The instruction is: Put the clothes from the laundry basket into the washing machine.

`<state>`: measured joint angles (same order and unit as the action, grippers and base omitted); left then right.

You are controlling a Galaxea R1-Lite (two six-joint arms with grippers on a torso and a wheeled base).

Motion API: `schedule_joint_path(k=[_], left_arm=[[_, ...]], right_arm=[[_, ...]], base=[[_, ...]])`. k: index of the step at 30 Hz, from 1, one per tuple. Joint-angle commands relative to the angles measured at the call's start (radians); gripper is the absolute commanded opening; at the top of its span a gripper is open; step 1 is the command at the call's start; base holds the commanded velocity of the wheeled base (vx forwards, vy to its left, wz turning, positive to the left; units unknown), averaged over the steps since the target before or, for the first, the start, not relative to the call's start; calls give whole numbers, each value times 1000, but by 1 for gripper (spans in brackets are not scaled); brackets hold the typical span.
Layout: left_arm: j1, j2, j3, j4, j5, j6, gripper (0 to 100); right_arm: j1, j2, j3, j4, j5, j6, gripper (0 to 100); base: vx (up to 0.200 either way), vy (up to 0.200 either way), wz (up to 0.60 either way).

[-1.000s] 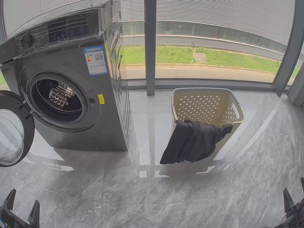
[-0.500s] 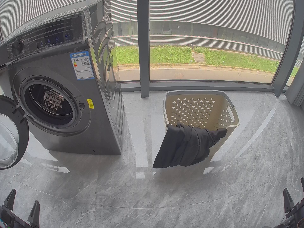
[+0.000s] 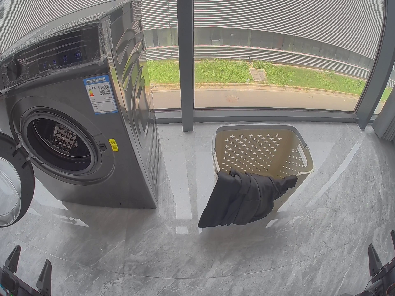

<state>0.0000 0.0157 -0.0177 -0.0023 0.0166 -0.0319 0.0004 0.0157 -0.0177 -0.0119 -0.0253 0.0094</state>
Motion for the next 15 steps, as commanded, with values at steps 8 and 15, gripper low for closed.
schedule_joint_path(k=[8, 15], left_arm=[[0, -14, 16, -1, 0, 0, 100], [0, -14, 16, -1, 0, 4, 100]], right_arm=[[1, -16, 18, 0, -1, 0, 100], [1, -16, 18, 0, -1, 0, 100]], base=[[0, -200, 0], [0, -86, 0]])
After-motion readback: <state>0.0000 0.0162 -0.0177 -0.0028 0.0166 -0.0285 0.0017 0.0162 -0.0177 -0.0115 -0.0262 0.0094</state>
